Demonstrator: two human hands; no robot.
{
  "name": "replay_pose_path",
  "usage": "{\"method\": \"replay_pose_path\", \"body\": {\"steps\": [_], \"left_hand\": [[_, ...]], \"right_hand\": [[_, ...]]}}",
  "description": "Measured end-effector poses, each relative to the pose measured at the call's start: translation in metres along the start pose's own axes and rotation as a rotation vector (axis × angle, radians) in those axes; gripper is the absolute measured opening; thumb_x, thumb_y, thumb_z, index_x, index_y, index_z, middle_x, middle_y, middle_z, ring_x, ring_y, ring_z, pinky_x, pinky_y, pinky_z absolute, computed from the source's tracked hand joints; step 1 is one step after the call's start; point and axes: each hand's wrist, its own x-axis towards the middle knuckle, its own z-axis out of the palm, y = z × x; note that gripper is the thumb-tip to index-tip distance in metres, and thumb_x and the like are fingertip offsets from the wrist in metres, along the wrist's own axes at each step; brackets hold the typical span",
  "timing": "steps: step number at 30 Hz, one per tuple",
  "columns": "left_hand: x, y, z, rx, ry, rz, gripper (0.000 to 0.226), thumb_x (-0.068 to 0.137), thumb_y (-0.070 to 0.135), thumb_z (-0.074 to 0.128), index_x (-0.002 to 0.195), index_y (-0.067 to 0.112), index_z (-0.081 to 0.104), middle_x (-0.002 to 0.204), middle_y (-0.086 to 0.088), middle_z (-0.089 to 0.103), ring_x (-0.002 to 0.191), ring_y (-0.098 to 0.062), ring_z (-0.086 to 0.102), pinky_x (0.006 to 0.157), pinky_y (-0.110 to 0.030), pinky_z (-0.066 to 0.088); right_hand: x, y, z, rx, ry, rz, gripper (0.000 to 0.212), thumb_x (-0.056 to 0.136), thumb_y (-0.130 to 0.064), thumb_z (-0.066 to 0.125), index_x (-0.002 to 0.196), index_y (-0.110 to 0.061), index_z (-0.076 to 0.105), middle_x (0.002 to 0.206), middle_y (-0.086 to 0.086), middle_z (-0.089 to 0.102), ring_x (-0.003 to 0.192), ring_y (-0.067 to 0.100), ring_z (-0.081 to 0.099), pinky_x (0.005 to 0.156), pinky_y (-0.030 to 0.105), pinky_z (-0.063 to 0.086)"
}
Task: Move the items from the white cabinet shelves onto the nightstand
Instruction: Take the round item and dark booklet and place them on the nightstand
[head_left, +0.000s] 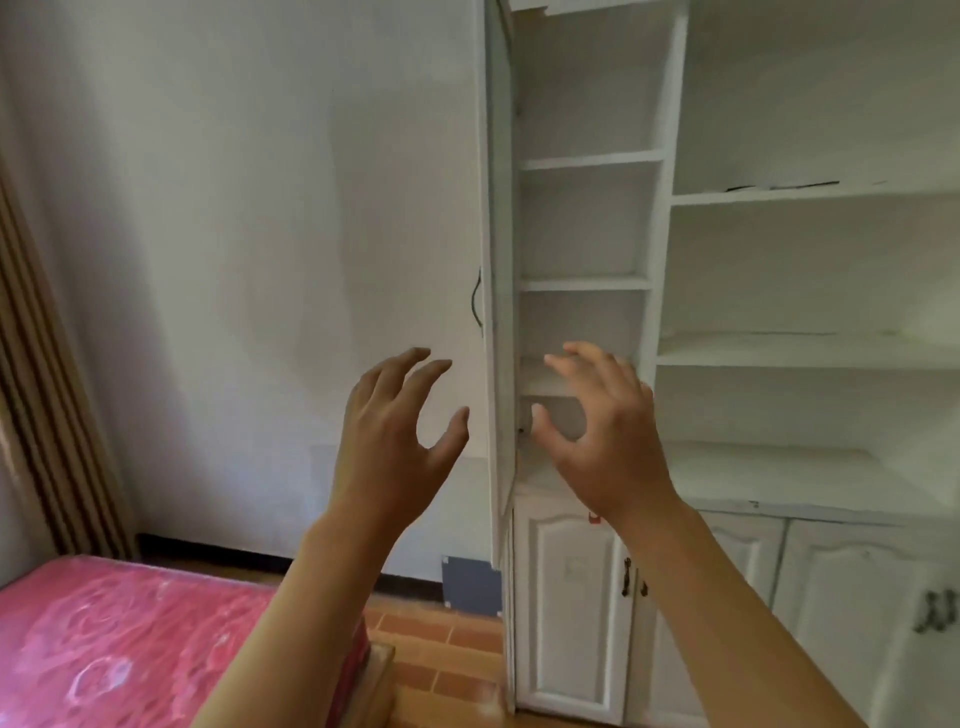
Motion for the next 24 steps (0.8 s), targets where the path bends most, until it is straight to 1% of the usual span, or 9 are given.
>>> {"method": "replay_pose_path", "body": {"steps": [4,9,13,15,18,24], "left_hand": [[0.036,-0.01,0.055,-0.086,-0.033,0.058,0.051,0.095,0.043,0.064,0.14,0.021,0.06,0.147,0.0,0.056,0.137,-0.022,0.048,0.11,-0.051,0.045],[0.07,-0.018,0.123,-0.194,-0.062,0.133,0.05,0.095,0.041,0.064,0.139,0.017,0.061,0.144,-0.003,0.057,0.134,-0.022,0.049,0.111,-0.047,0.045],[0.088,-0.021,0.168,-0.287,-0.091,0.164,0.051,0.096,0.042,0.062,0.14,0.016,0.061,0.144,-0.003,0.057,0.134,-0.023,0.05,0.111,-0.047,0.045],[0.094,-0.018,0.188,-0.344,-0.109,0.175,0.051,0.096,0.043,0.061,0.14,0.017,0.061,0.145,-0.003,0.056,0.134,-0.023,0.05,0.111,-0.047,0.045],[0.1,-0.006,0.216,-0.423,-0.15,0.18,0.052,0.097,0.045,0.06,0.141,0.018,0.06,0.146,-0.002,0.055,0.137,-0.022,0.048,0.112,-0.048,0.044],[0.108,0.044,0.261,-0.549,-0.202,0.218,0.049,0.098,0.039,0.066,0.141,0.018,0.059,0.147,-0.001,0.054,0.137,-0.02,0.046,0.116,-0.04,0.039]], "right_hand": [[0.017,0.038,0.009,-0.087,0.021,0.051,0.05,0.092,-0.04,0.062,0.138,-0.02,0.063,0.146,0.0,0.055,0.136,0.021,0.048,0.109,0.045,0.041],[0.032,0.084,0.014,-0.204,0.047,0.115,0.049,0.094,-0.04,0.062,0.138,-0.02,0.062,0.145,-0.001,0.054,0.137,0.02,0.047,0.109,0.039,0.038],[0.039,0.115,0.015,-0.301,0.071,0.171,0.048,0.093,-0.037,0.066,0.137,-0.019,0.064,0.144,-0.001,0.054,0.136,0.021,0.048,0.108,0.04,0.04],[0.038,0.126,0.012,-0.342,0.085,0.193,0.048,0.092,-0.038,0.065,0.136,-0.019,0.064,0.143,0.0,0.054,0.135,0.022,0.049,0.107,0.042,0.041],[0.035,0.14,0.001,-0.405,0.075,0.228,0.05,0.091,-0.04,0.063,0.137,-0.019,0.063,0.144,0.0,0.053,0.134,0.022,0.05,0.107,0.043,0.042],[0.028,0.173,-0.042,-0.526,0.078,0.289,0.051,0.091,-0.038,0.065,0.138,-0.019,0.062,0.146,-0.003,0.051,0.133,0.019,0.048,0.111,0.044,0.039]]}}
